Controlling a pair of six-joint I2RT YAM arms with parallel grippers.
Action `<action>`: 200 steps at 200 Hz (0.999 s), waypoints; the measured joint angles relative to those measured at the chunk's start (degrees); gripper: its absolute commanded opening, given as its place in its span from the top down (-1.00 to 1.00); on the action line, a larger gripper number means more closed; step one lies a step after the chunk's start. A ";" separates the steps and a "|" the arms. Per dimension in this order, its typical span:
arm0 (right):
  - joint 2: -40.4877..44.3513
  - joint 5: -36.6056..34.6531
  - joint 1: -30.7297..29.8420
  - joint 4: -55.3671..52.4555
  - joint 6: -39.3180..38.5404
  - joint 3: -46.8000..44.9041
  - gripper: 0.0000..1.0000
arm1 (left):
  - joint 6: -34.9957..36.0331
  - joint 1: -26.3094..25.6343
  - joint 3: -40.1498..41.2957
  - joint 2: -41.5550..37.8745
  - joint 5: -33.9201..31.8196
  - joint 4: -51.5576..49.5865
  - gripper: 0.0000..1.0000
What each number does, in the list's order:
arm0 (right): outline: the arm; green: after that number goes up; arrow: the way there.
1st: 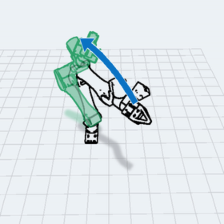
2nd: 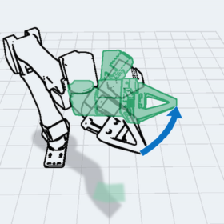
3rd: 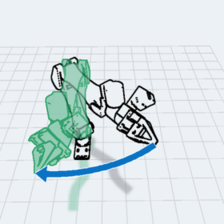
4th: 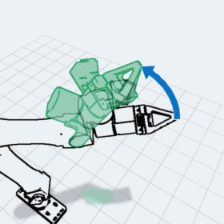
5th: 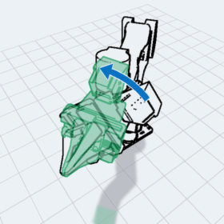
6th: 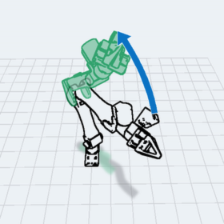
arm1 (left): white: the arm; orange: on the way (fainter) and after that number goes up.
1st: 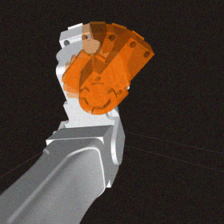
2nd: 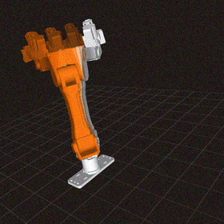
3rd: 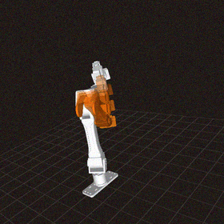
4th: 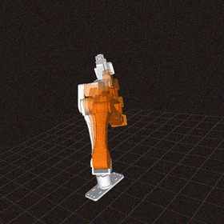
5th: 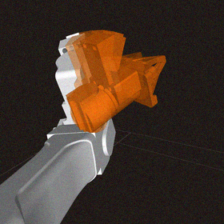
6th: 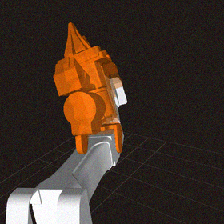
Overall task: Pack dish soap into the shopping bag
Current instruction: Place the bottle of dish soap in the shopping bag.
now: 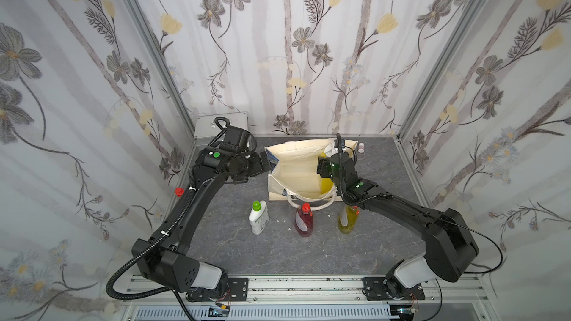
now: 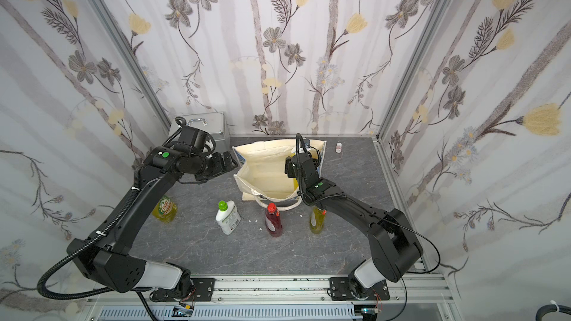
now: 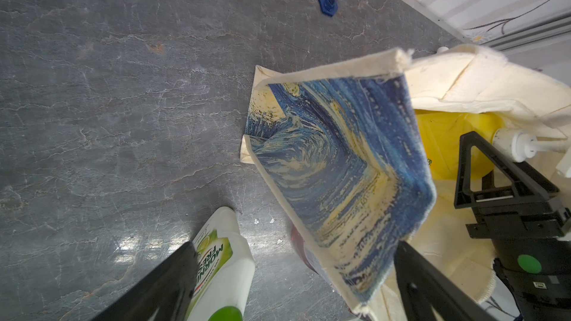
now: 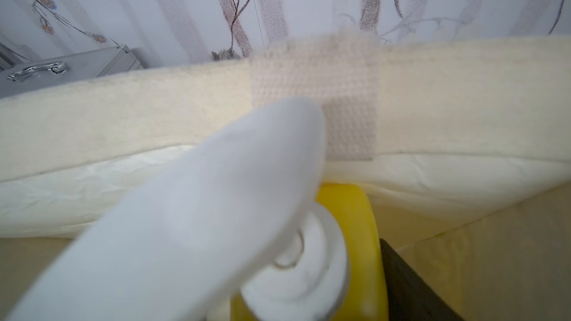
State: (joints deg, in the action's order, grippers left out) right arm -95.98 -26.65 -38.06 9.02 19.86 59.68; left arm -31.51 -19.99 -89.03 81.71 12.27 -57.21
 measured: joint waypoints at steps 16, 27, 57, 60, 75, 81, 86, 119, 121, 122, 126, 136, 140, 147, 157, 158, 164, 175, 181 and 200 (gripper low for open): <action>0.15 0.26 0.02 -0.02 -0.02 0.11 -0.69 | -0.02 -0.04 -0.02 0.02 0.02 0.00 -1.00; 0.35 1.09 0.02 -0.13 -0.04 0.22 -0.74 | -0.04 -0.04 -0.09 0.04 0.07 0.00 -1.00; 1.31 2.21 -0.07 -0.15 -1.09 0.83 -0.94 | -0.37 -0.04 -0.11 0.04 0.26 0.35 -1.00; 1.49 2.34 -0.07 -0.15 -1.11 0.87 -0.99 | -0.39 -0.04 -0.11 0.04 0.26 0.37 -1.00; 2.62 2.71 -0.13 -0.17 -1.42 1.11 -1.00 | -0.46 -0.04 -0.11 0.04 0.42 0.42 -1.00; 3.08 2.95 -0.13 -0.24 -1.79 1.18 -1.00 | -0.48 -0.04 -0.11 0.04 0.42 0.44 -1.00; 3.45 2.56 -0.13 -0.24 -1.77 1.20 -1.00 | -0.52 -0.04 -0.11 0.04 0.42 0.48 -1.00; 8.09 4.17 -0.61 -0.26 -2.67 0.63 -1.00 | -1.14 -0.15 -0.11 0.04 0.87 1.38 -1.00; 8.33 4.17 -0.63 -0.26 -2.75 0.63 -1.00 | -1.22 -0.15 -0.11 0.04 0.90 1.42 -1.00; 8.41 4.17 -0.63 -0.26 -2.80 0.61 -1.00 | -1.25 -0.15 -0.11 0.04 0.90 1.44 -1.00; 8.81 4.17 -0.85 -0.28 -3.04 0.52 -1.00 | -1.38 -0.15 -0.11 0.07 0.94 1.51 -1.00; 9.64 4.17 -1.11 -0.35 -3.08 0.28 -1.00 | -1.51 -0.15 -0.15 0.20 1.05 1.64 -1.00; 9.99 4.17 -1.25 -0.37 -3.21 0.15 -1.00 | -1.55 -0.15 -0.24 0.28 1.07 1.66 -1.00; 10.60 4.17 -1.38 -0.55 -3.34 -0.04 -1.00 | -1.62 -0.15 -0.35 0.44 1.09 1.81 -1.00; 11.56 4.17 -1.46 -0.81 -3.61 -0.26 -1.00 | -1.73 -0.17 -0.44 0.66 1.27 1.92 -1.00; 11.61 4.17 -1.46 -0.83 -3.61 -0.28 -1.00 | -1.73 -0.17 -0.44 0.68 1.31 1.92 -1.00; 12.24 4.13 -1.46 -1.01 -3.61 -0.35 -0.99 | -1.75 -0.22 -0.55 0.79 1.31 1.95 -1.00; 13.40 4.07 -1.62 -1.44 -3.61 -0.33 -1.00 | -1.81 -0.31 -0.83 1.07 1.42 1.99 -1.00; 14.03 4.04 -1.64 -1.79 -3.61 -0.26 -1.00 | -1.92 -0.33 -1.01 1.20 1.44 2.03 -1.00; 16.09 3.96 -1.84 -3.37 -3.63 1.09 -1.00 | -1.99 -0.44 -1.66 1.68 1.46 2.16 -1.00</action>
State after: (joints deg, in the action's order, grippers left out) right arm -79.90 -22.70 -39.90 5.65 16.23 60.77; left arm -33.50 -20.43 -90.70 83.40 13.74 -55.05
